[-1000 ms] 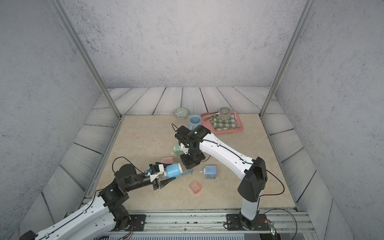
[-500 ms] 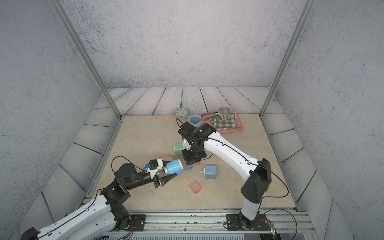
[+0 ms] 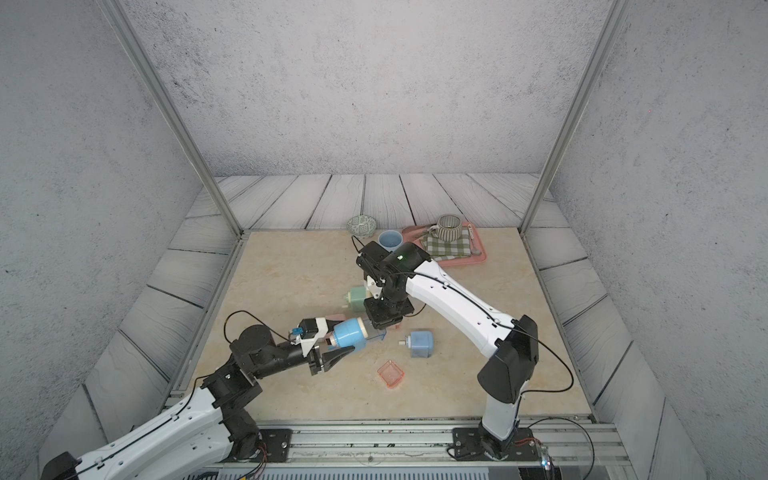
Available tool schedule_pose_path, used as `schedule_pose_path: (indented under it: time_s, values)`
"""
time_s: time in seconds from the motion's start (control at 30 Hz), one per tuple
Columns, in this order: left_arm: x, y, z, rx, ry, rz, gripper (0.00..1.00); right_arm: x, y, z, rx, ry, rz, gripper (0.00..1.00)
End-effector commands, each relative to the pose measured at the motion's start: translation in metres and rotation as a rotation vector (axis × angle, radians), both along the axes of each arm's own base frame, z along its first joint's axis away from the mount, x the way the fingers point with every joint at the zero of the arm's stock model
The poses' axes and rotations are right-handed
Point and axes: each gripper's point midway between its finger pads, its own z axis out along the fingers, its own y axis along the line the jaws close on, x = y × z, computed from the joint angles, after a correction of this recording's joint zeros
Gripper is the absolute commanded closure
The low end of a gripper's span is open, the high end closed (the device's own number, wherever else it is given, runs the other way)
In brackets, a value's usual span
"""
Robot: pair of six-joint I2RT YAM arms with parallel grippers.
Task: Put the tray back into the pencil sharpener
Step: Close the container of the pencil sharpener.
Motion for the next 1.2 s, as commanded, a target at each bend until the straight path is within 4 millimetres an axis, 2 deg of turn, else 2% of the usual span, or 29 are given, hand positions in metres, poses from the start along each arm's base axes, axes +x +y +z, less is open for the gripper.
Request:
schedule_pose_path:
  time_s: [0.0,0.2,0.4,0.83,0.93,1.17]
  values:
    - [0.001,-0.004,0.041,-0.071,-0.132,-0.016,1.00,-0.028,0.011,0.008,0.041,0.109,0.065,1.00]
    - [0.002,-0.009,0.042,-0.045,-0.158,-0.038,1.00,-0.030,0.022,0.026,0.126,0.094,0.113,1.00]
    - [0.004,-0.015,0.044,-0.008,-0.229,-0.059,1.00,-0.038,0.030,0.035,0.205,0.119,0.140,1.00]
    - [-0.002,-0.022,0.038,0.072,-0.351,-0.123,1.00,-0.032,0.032,0.037,0.254,0.161,0.106,1.00]
    - [0.000,-0.024,0.040,0.079,-0.357,-0.118,1.00,-0.028,0.027,0.031,0.215,0.157,0.099,1.00]
    - [0.010,-0.017,0.037,0.079,-0.309,-0.037,1.00,-0.014,-0.009,0.012,0.009,0.100,0.038,1.00]
